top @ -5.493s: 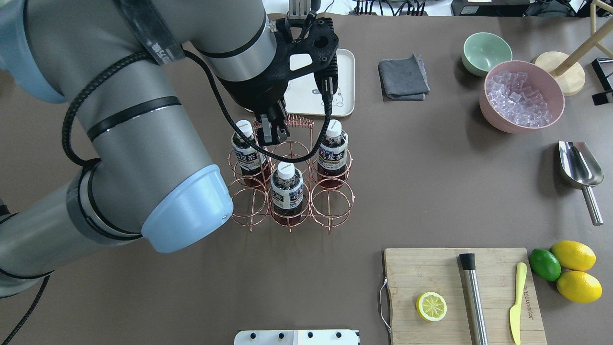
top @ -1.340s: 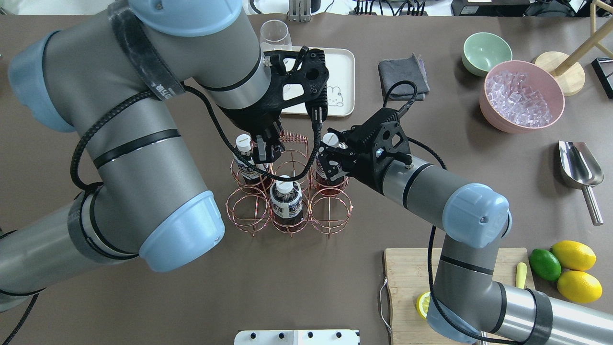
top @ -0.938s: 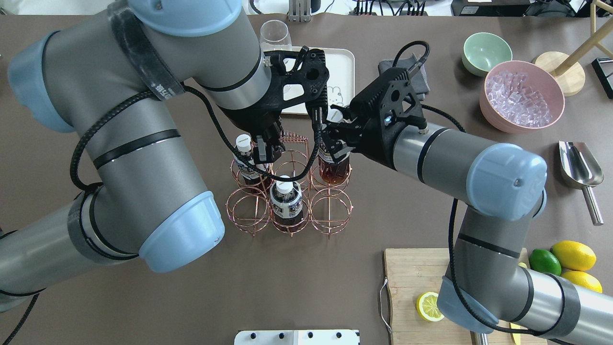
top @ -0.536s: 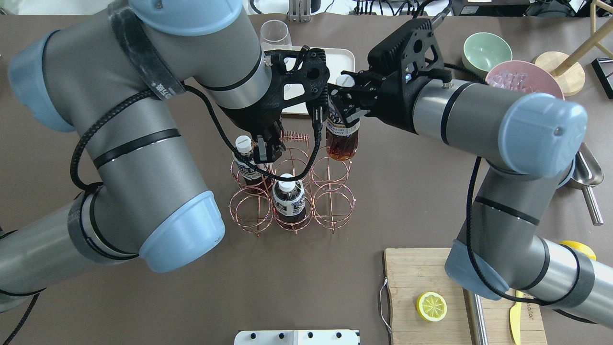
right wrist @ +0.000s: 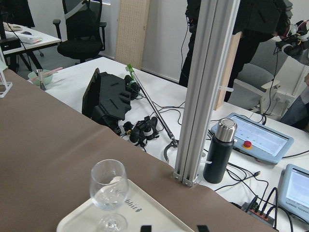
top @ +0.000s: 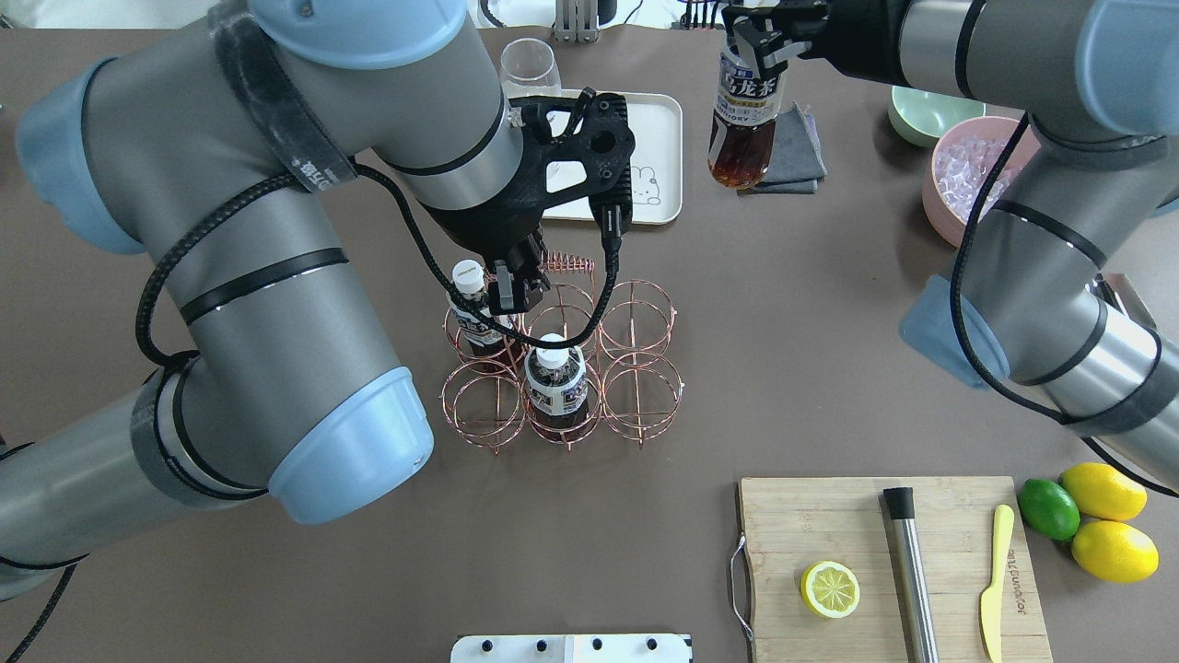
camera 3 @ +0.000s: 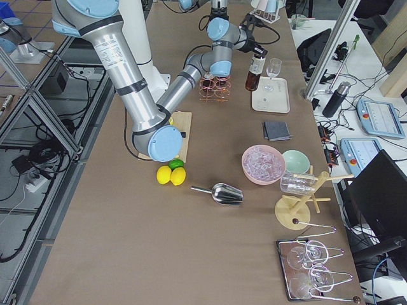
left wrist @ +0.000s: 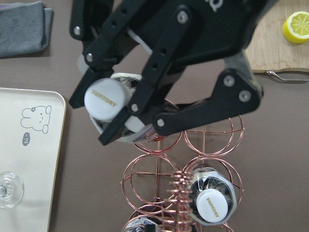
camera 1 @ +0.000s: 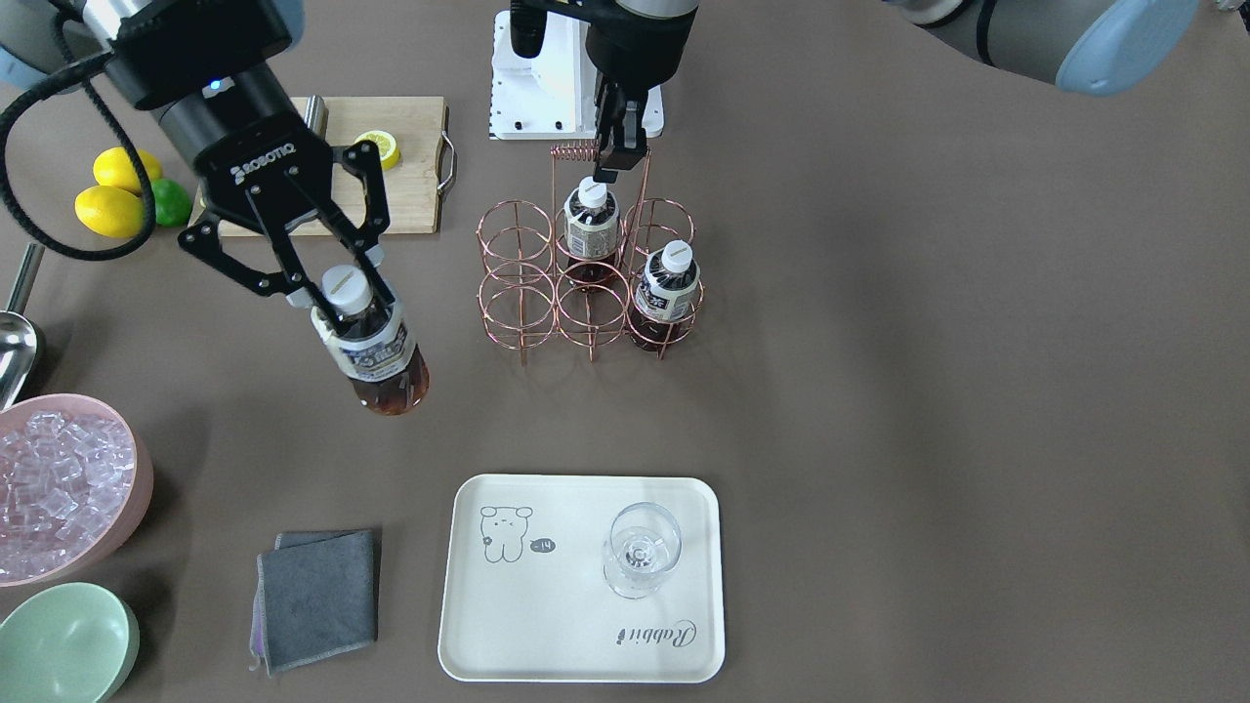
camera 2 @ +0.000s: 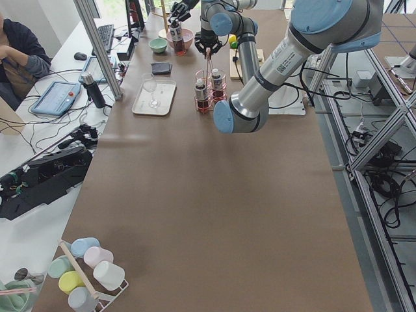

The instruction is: Take tea from basket to plate

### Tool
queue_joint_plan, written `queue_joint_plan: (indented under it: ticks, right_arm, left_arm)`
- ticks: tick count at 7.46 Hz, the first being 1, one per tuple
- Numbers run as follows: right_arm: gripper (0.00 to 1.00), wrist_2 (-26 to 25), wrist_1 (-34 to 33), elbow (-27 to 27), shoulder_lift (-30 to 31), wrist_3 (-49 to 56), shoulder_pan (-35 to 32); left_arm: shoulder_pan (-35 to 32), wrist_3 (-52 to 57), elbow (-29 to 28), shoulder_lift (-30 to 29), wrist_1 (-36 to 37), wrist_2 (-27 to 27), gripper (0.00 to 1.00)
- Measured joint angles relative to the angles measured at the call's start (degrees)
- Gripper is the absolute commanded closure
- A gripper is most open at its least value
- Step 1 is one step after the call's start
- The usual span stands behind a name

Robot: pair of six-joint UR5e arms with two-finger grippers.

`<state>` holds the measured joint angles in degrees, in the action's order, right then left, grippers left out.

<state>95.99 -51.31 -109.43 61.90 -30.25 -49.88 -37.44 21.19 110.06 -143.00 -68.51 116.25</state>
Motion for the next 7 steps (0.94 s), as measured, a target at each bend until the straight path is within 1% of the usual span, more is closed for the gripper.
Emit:
queue_joint_plan:
  ticks: [1,2,3,4,5,7]
  right_arm:
    - [1.0,1.8,5.7,5.4,0.1,0.7,-2.1]
    - [1.0,4.3,13.9,12.8,0.1,1.0,-4.2]
    - [1.0,5.4,21.0,19.8,-0.9,0.9,-5.4]
    - [1.0,5.4,25.4,26.5,-3.8,0.5,-5.8]
    - [1.0,3.2,27.4,31.7,-7.3,-0.5,-4.9]
    - [1.0,-5.6,28.4,38.3,-13.2,-3.5,-0.1]
  left_arm:
    - [0.0,0.0,0.0,0.0,0.0,0.0,1.0]
    - [-0.1,0.1,-0.1,0.1,-0.2,0.0,1.0]
    - [-0.5,0.1,-0.1,0.1,-0.3,-0.1,1.0]
    - [-1.1,0.1,-0.1,0.2,-0.3,0.0,1.0]
    - [-1.8,0.2,-0.1,0.2,-0.3,0.0,1.0]
    - [-3.8,0.5,-0.1,0.3,-0.3,0.2,1.0]
